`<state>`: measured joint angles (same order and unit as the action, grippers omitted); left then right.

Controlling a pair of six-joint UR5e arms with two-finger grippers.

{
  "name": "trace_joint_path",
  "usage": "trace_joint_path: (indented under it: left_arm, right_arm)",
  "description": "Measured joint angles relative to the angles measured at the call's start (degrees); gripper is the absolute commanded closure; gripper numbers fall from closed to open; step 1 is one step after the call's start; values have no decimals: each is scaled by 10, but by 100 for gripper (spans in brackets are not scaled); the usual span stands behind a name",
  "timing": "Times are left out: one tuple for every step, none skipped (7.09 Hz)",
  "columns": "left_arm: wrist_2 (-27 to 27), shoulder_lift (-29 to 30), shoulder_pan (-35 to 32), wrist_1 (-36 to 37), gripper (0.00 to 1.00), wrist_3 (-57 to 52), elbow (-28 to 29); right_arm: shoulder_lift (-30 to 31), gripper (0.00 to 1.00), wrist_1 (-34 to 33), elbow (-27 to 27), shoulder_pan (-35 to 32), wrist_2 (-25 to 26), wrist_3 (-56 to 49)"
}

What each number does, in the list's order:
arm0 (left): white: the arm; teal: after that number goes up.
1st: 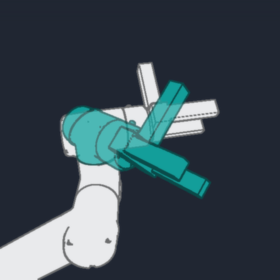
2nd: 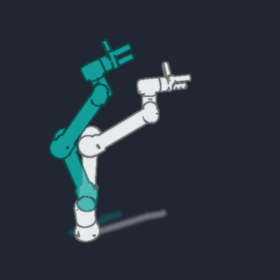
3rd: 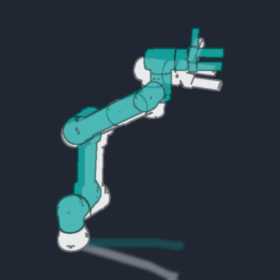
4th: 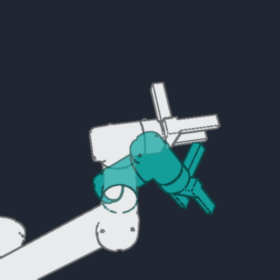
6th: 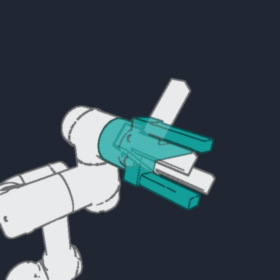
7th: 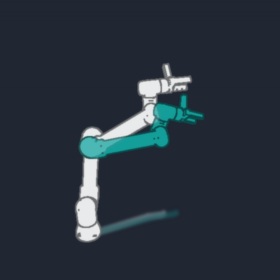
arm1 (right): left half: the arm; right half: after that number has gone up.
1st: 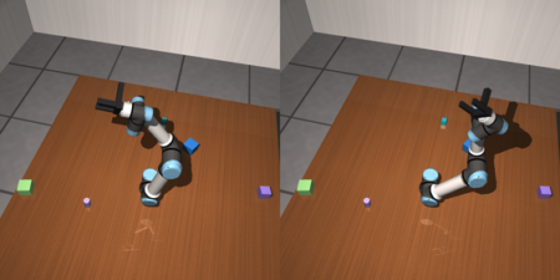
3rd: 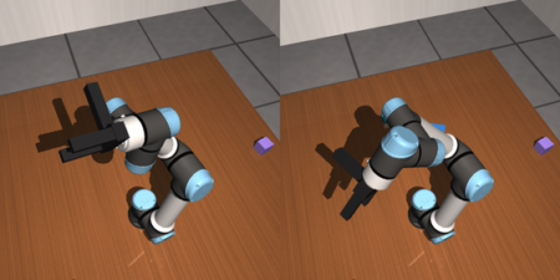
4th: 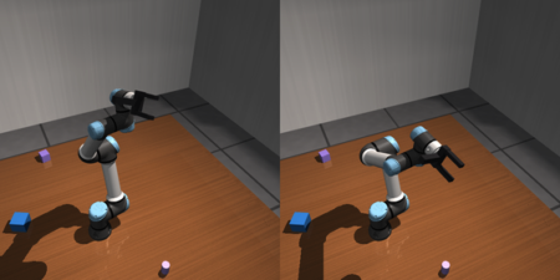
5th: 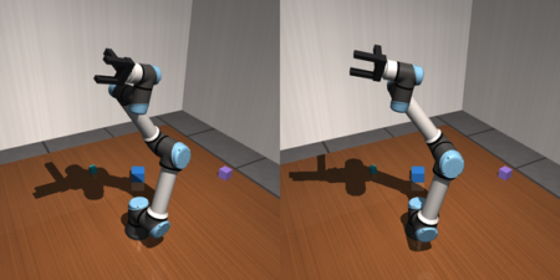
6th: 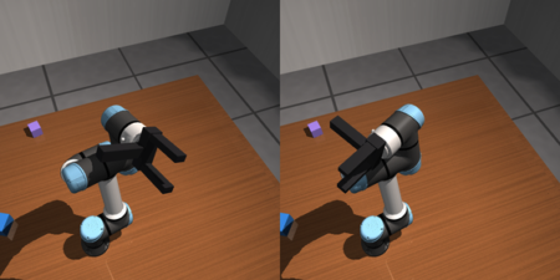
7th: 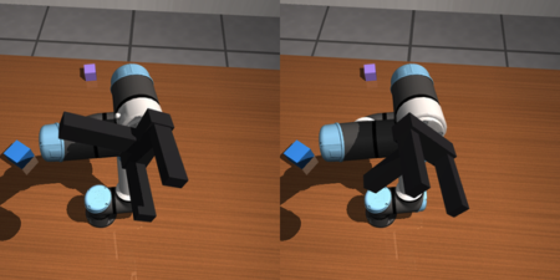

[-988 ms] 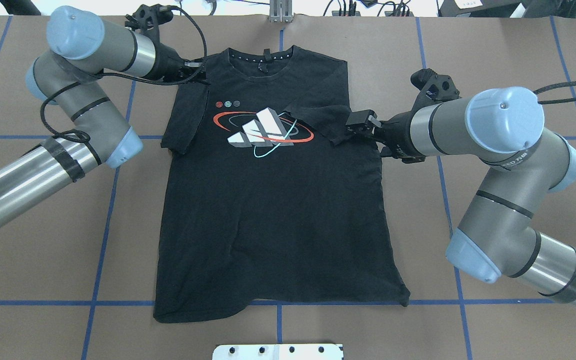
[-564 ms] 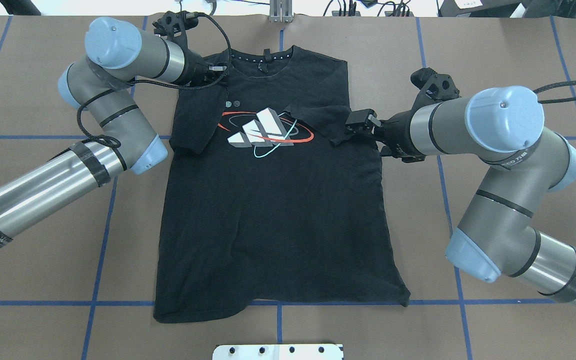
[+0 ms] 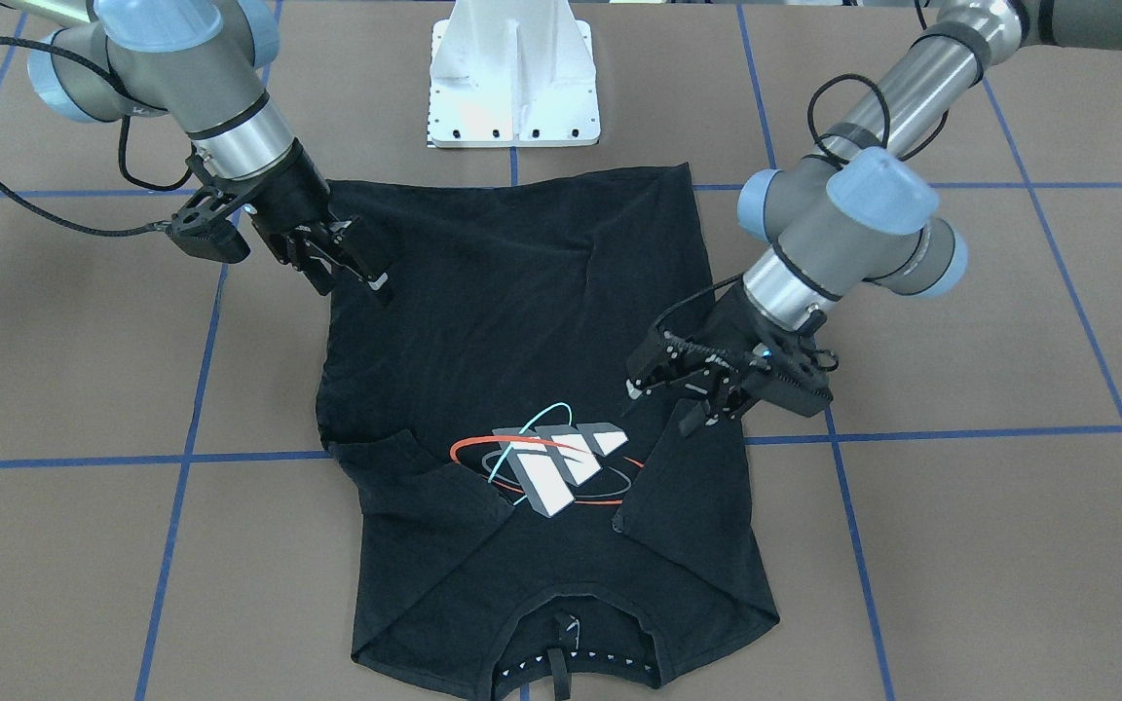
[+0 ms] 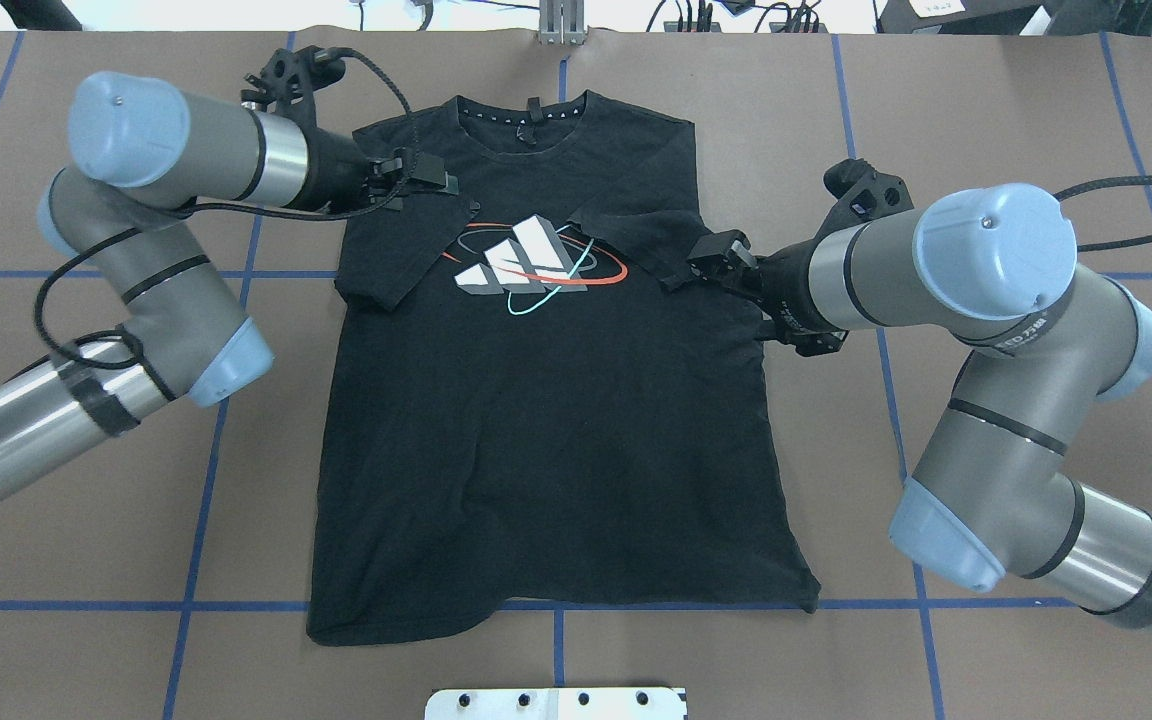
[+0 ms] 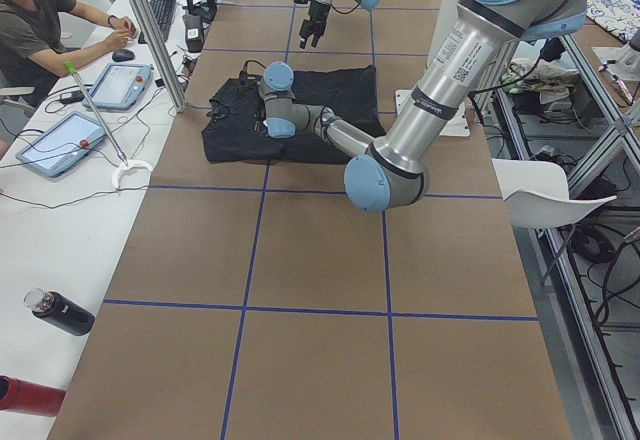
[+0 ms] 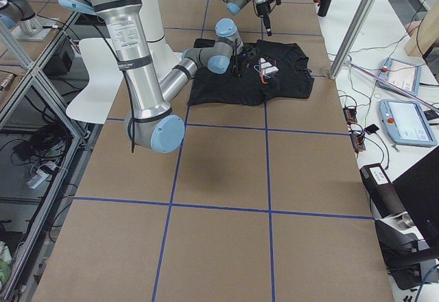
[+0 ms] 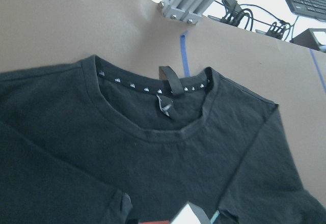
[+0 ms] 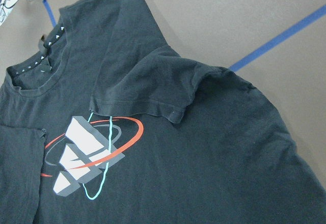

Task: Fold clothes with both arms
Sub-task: 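Move the right gripper to the shirt's bottom corner nearest the robot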

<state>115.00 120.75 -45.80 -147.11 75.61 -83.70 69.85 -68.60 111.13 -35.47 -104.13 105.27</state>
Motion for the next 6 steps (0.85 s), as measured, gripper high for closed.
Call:
trace_joint_path:
  left_arm:
    - [9,-40,1,0,2,19,-50]
    - [13,-60,2,1,2,28,-73]
    - [14,-68,2,1,2,31,-80]
    - [14,-71,3,1,2,32,-80]
    - [14,-73,3,1,2,32,-79]
    - [14,-73,3,1,2,32,-79]
  right_arm:
    - [19,2,-24,20,32,13,39]
    - [64,2,-34,52,80,41,67]
    - [115,4,-37,87,136,83,94]
    - [160,6,-38,117,195,133,122]
    - [190,10,-37,134,238,168,144]
    - [209,11,-35,139,263,191,159]
